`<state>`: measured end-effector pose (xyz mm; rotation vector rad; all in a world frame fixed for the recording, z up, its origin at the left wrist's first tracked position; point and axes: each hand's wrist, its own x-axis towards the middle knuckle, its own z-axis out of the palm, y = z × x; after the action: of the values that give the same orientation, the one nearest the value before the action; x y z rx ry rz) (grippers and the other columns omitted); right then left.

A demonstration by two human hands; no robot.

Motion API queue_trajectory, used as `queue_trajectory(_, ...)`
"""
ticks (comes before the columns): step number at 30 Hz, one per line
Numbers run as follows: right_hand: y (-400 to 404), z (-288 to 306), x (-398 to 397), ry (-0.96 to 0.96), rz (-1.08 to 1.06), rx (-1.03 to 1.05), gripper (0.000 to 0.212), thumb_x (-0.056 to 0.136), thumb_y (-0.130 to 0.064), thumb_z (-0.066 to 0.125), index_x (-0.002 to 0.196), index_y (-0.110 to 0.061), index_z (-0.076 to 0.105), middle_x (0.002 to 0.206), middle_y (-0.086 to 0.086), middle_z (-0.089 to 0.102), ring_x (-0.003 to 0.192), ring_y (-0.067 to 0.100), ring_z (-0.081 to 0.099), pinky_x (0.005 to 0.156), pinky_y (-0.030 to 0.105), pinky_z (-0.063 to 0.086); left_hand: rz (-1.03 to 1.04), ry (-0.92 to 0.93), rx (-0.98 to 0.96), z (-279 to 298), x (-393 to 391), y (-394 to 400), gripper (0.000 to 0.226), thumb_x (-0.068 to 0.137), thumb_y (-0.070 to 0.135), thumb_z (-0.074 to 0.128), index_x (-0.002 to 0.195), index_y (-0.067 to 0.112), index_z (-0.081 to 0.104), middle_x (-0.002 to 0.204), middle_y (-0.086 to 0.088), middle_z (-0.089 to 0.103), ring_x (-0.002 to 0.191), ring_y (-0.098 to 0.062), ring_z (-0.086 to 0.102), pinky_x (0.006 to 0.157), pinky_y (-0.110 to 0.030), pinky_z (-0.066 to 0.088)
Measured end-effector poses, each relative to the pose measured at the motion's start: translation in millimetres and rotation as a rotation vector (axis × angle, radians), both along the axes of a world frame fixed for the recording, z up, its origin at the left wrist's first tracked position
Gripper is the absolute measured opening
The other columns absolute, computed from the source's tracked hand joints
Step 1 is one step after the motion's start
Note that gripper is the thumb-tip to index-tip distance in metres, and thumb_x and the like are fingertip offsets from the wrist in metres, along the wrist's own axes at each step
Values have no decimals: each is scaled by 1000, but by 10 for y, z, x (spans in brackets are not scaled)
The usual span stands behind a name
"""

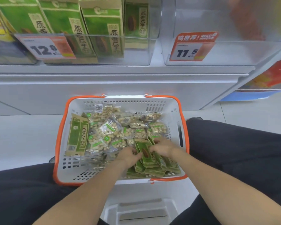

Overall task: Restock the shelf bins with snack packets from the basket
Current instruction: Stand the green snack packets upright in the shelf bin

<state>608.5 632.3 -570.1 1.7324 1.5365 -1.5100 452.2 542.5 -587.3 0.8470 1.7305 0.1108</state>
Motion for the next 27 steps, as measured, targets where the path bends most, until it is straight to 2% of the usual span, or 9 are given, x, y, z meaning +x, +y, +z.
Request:
queue_trajectory(3, -90, -35, 10, 13, -10, 4, 61, 86, -45, 67, 139, -18, 52, 139, 4, 55, 124, 26, 53, 98, 33, 41, 57, -1, -15, -49, 63, 42, 26, 94, 41, 62, 77, 21, 62, 85, 0, 70, 80, -17, 62, 72, -29, 48)
queue_trajectory(6, -96, -49, 17, 50, -24, 1, 73, 89, -65, 54, 147, -22, 45, 150, 3, 47, 134, 27, 45, 107, 40, 36, 102, 18, 24, -70, 130, 71, 30, 94, 32, 63, 68, 22, 55, 71, 1, 63, 73, -18, 59, 61, -27, 44)
queue_trajectory(9, -96, -44, 14, 90, -7, -23, 63, 95, -61, 48, 145, -24, 49, 151, 3, 45, 136, 26, 43, 111, 40, 32, 109, 45, 79, -59, 157, 91, 21, 94, 27, 63, 75, 18, 61, 71, 2, 62, 70, -16, 59, 56, -23, 43)
queue_trajectory(12, -98, -62, 25, 112, -9, -11, 59, 94, -52, 58, 143, -20, 50, 147, 4, 49, 133, 25, 46, 107, 35, 34, 150, 40, 113, -61, 170, 91, 14, 93, 23, 65, 81, 17, 66, 79, 0, 66, 69, -9, 58, 52, -14, 40)
queue_trajectory(15, -76, -130, 63, 193, -178, -71, 62, 88, -44, 72, 141, -19, 53, 142, 4, 53, 121, 20, 53, 101, 30, 40, 273, -34, 99, -52, 193, 108, 11, 94, 18, 62, 90, 15, 72, 88, -2, 70, 79, -14, 63, 66, -17, 47)
queue_trajectory(17, -63, -138, 69, 260, -279, -126, 60, 86, -34, 76, 139, -17, 54, 137, 4, 57, 108, 15, 57, 88, 24, 45, 385, -88, 73, -43, 202, 134, 13, 94, 15, 61, 98, 14, 73, 93, -1, 70, 85, -15, 64, 75, -22, 49)
queue_trajectory(20, -46, -110, 58, 320, -350, -168, 54, 86, -23, 76, 136, -18, 55, 128, 3, 60, 97, 9, 57, 76, 21, 44, 532, -156, 50, 2, 213, 167, 12, 92, 10, 63, 95, 13, 74, 98, -6, 71, 90, -19, 66, 83, -27, 52)
queue_trajectory(24, -23, -62, 79, 361, -430, -251, 52, 86, -21, 76, 135, -22, 56, 123, 1, 53, 114, 17, 46, 108, 39, 34, 585, -151, 48, 48, 205, 207, 14, 89, 18, 68, 102, 15, 71, 111, -4, 69, 106, -24, 63, 101, -42, 50)
queue_trajectory(27, -28, -48, 60, 306, -301, -174, 59, 81, -29, 80, 135, -20, 57, 125, 0, 53, 117, 17, 46, 109, 40, 34, 473, -90, 53, 112, 175, 192, 8, 92, 26, 65, 91, 18, 66, 96, -7, 72, 89, -21, 67, 92, -37, 54)
